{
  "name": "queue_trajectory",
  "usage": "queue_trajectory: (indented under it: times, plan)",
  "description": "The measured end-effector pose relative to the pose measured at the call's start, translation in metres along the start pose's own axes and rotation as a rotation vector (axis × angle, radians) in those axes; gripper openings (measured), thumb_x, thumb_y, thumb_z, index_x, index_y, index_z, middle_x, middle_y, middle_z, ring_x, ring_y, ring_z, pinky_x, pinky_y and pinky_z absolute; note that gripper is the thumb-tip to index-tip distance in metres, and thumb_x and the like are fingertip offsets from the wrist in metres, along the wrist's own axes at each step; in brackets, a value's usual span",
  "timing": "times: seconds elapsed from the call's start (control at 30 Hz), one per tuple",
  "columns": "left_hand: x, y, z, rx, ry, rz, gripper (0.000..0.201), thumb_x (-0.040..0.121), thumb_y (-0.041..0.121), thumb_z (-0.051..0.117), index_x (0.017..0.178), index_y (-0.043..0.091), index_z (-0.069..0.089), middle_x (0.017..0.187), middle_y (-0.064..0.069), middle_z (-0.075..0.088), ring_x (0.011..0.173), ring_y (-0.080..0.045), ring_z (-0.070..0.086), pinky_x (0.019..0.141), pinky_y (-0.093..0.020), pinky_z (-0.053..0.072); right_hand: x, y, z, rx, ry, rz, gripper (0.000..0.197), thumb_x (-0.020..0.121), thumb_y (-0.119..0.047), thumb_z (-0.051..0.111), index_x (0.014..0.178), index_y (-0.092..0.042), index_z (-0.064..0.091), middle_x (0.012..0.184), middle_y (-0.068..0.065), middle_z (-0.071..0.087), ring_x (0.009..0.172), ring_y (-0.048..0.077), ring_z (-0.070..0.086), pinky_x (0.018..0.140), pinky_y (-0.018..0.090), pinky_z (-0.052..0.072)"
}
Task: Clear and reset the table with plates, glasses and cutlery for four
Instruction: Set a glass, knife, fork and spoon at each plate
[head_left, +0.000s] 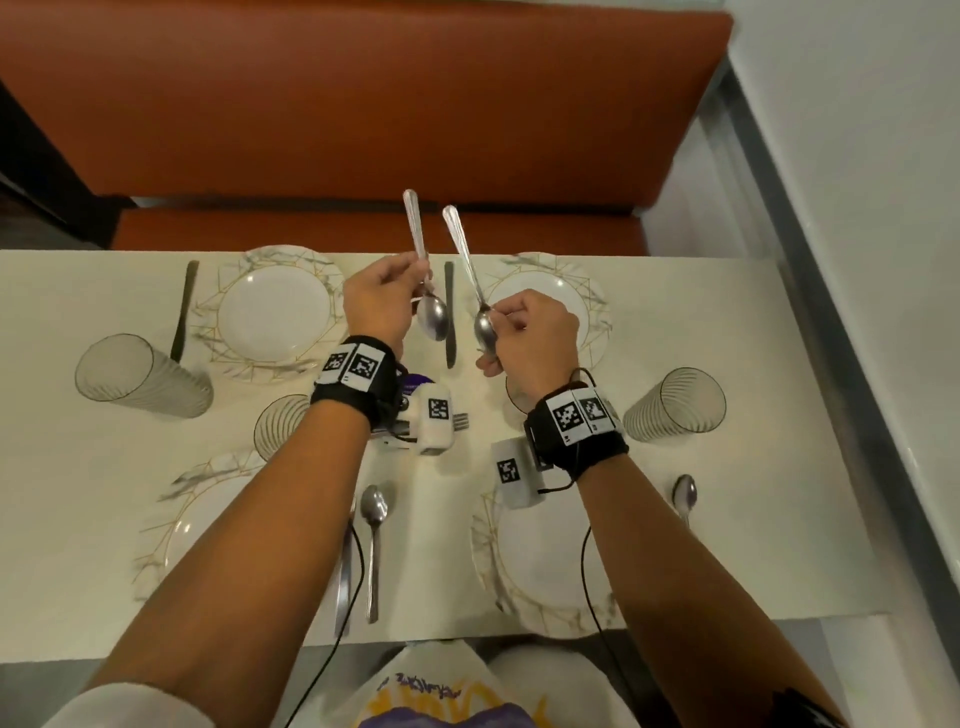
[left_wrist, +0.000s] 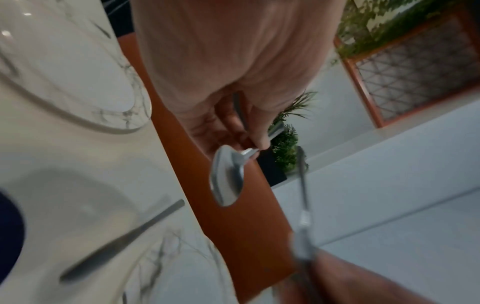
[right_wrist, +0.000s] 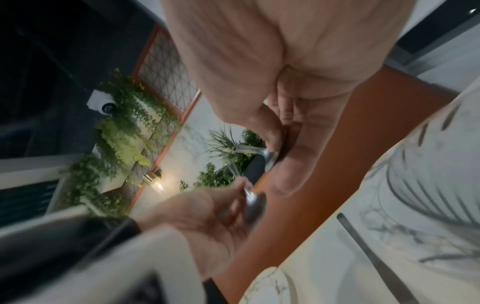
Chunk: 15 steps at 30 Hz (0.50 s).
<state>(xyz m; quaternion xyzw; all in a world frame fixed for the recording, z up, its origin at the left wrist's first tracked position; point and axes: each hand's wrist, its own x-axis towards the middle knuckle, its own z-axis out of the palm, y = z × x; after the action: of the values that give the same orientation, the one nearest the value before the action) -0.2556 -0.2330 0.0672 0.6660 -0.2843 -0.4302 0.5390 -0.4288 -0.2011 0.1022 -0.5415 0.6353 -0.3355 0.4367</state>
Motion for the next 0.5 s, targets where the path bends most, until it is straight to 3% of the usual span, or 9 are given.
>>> queue_trajectory:
  times: [0.1, 0.23, 0.37, 0.5]
  plan:
    - [0.042, -0.022, 0.007, 0.195, -0.018, -0.072, 0.012, 0.096, 0.012, 0.073, 0.104, 0.016, 0.080, 0.097, -0.003, 0.079, 0.089, -0.020, 0.075, 0.085, -0.035, 0.064, 0.017, -0.001, -0.018, -0.030, 0.019, -0.028, 0.006, 0.096, -0.008, 0.064, 0.102, -0.006, 0.066, 0.083, 0.009, 0.073, 0.052, 0.015, 0.072, 0.045, 0.026, 0.056]
    - [0.085, -0.067, 0.014, 0.463, -0.019, -0.195, 0.030, 0.091, 0.004, 0.072, 0.070, 0.024, 0.077, 0.090, -0.006, 0.080, 0.088, -0.031, 0.078, 0.083, -0.045, 0.065, 0.036, 0.012, -0.036, -0.148, 0.106, -0.138, 0.007, 0.092, -0.014, 0.068, 0.096, -0.010, 0.072, 0.086, -0.001, 0.073, 0.071, 0.013, 0.071, 0.061, 0.034, 0.061]
    - [0.109, -0.091, 0.022, 0.652, -0.096, -0.277, 0.010, 0.090, 0.009, 0.077, 0.092, 0.016, 0.083, 0.100, -0.004, 0.081, 0.095, -0.025, 0.076, 0.089, -0.040, 0.063, 0.044, 0.022, -0.049, -0.218, 0.121, -0.215, 0.009, 0.089, -0.016, 0.070, 0.089, -0.008, 0.075, 0.083, -0.006, 0.072, 0.071, 0.009, 0.065, 0.069, 0.031, 0.057]
    - [0.126, -0.103, 0.031, 0.765, -0.146, -0.314, 0.015, 0.089, 0.008, 0.078, 0.079, 0.019, 0.079, 0.097, 0.000, 0.080, 0.092, -0.019, 0.076, 0.085, -0.030, 0.062, 0.051, 0.028, -0.059, -0.213, 0.039, -0.110, 0.009, 0.092, -0.023, 0.071, 0.096, -0.015, 0.073, 0.084, -0.009, 0.074, 0.073, 0.002, 0.068, 0.067, 0.011, 0.050]
